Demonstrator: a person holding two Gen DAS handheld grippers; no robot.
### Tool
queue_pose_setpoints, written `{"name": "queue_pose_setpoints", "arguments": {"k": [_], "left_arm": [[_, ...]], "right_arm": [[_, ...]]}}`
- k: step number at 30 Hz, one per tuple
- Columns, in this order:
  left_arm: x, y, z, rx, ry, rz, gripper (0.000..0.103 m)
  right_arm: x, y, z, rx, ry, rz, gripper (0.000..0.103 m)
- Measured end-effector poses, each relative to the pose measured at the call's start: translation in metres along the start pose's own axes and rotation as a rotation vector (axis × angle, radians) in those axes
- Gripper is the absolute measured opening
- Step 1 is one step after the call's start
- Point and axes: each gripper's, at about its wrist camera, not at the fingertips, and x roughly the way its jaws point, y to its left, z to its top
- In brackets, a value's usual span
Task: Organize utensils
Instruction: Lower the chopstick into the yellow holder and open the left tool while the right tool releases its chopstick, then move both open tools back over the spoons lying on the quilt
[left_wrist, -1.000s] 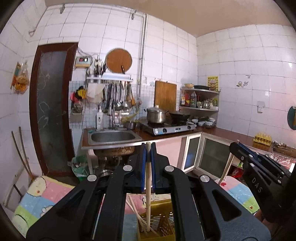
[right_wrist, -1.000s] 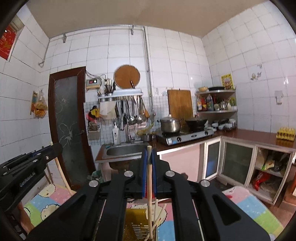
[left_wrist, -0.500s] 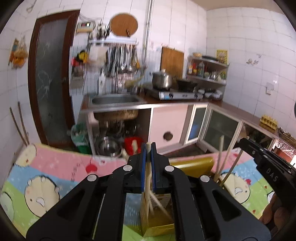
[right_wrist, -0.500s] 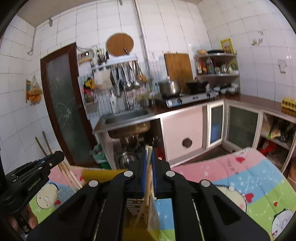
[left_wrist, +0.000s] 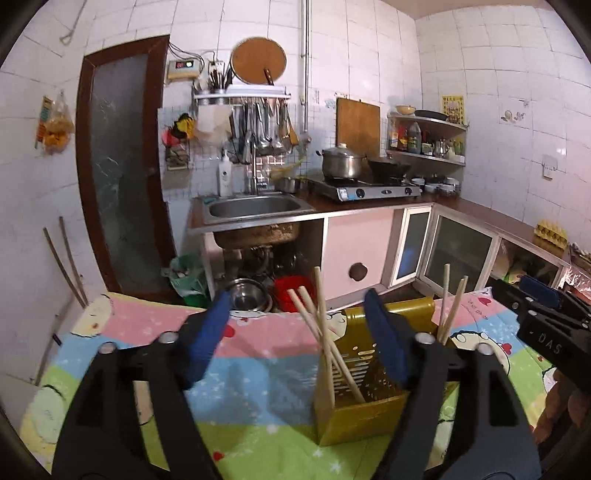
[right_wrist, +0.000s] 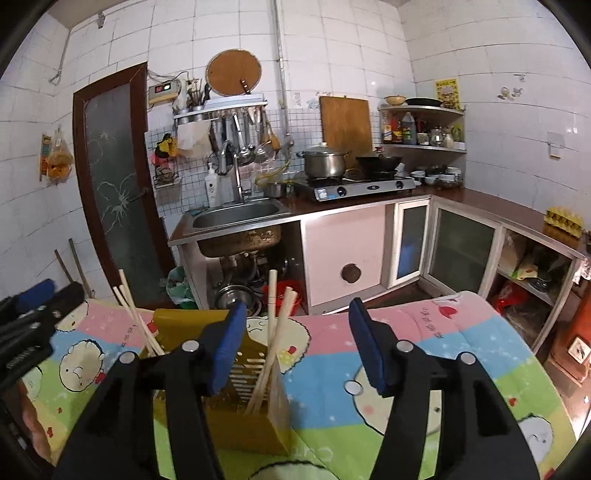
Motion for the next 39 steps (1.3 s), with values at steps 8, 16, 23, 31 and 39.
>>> {"name": "queue_pose_setpoints", "arguments": {"k": [8, 16, 23, 31, 39], "left_arm": [[-0.042, 0.021, -0.029, -0.008, 0.038, 0.036, 0.098], [-0.045, 0.039, -0.094, -0.028, 0.178, 0.036, 0.098], [-0.060, 0.046, -0.142, -0.063, 0.251, 0.026, 0.098], [-0.075, 0.040, -0.171, -0.071, 0.267, 0.016, 0.098], [-0.083, 0.028, -0.203, -0.078, 0.304, 0.005, 0.098]], "right_arm": [[-0.049, -0.005, -0.031, -0.035, 0.058, -0.077, 0.070], [-0.070, -0.008, -0.103, -0.048, 0.163, -0.100, 0.070], [-0.082, -0.012, -0.154, -0.018, 0.238, -0.099, 0.070], [-0.092, -0.007, -0.183, 0.002, 0.258, -0.107, 0.070], [-0.097, -0.007, -0.210, 0.041, 0.292, -0.092, 0.070]]}}
